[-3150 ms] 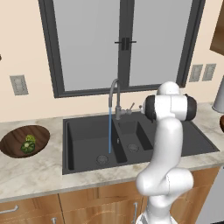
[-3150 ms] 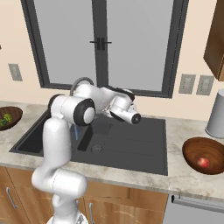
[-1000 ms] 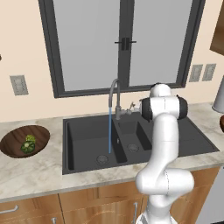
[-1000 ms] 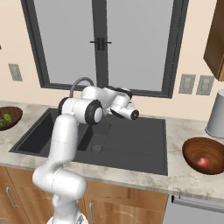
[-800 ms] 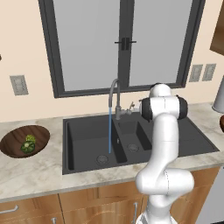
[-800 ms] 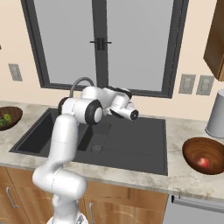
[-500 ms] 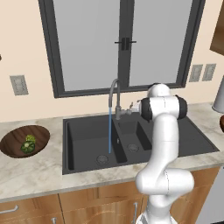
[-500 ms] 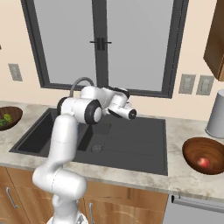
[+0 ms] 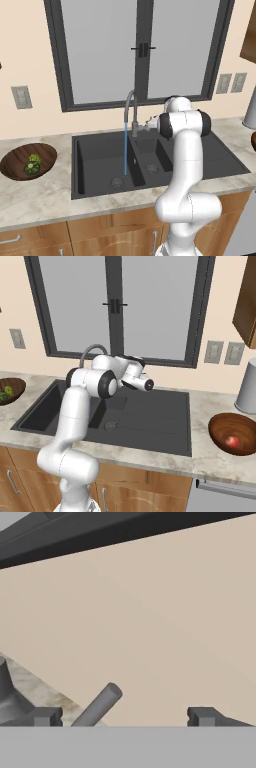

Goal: Pick the broccolis from the sink and place them in one bowl. Place the peach in the other bowl. Then turn off the sink faucet.

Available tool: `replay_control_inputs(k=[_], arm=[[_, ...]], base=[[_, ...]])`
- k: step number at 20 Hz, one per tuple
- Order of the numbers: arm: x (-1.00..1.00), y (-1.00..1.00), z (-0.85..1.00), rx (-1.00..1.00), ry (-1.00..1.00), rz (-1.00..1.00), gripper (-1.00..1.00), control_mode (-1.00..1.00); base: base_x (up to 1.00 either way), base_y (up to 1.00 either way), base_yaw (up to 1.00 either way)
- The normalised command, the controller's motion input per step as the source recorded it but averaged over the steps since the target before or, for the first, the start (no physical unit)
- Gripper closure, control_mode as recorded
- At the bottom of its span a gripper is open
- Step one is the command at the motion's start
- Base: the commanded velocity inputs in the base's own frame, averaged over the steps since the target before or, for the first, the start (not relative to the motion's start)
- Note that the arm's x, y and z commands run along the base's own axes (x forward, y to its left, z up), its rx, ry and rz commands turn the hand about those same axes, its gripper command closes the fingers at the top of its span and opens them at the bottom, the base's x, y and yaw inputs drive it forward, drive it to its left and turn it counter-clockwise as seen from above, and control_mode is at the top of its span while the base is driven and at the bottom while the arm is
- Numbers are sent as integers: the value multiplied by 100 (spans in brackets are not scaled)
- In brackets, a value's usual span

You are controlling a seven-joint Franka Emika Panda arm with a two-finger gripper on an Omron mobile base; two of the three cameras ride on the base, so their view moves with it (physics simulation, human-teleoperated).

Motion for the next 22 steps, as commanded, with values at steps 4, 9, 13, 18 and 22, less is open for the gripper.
replay_control_inputs(k=[4,9,13,18,22], arm=[[24,0,-15,0,2,7,-100,-100],[2,0,-8,0,1,6,100,-100],[0,0,0,0,0,3,100,-100],[0,0,0,0,0,0,100,-100],[0,0,0,0,0,0,100,-100]], base=[[0,0,0],[0,0,0],[0,0,0],[0,0,0],[0,0,0]])
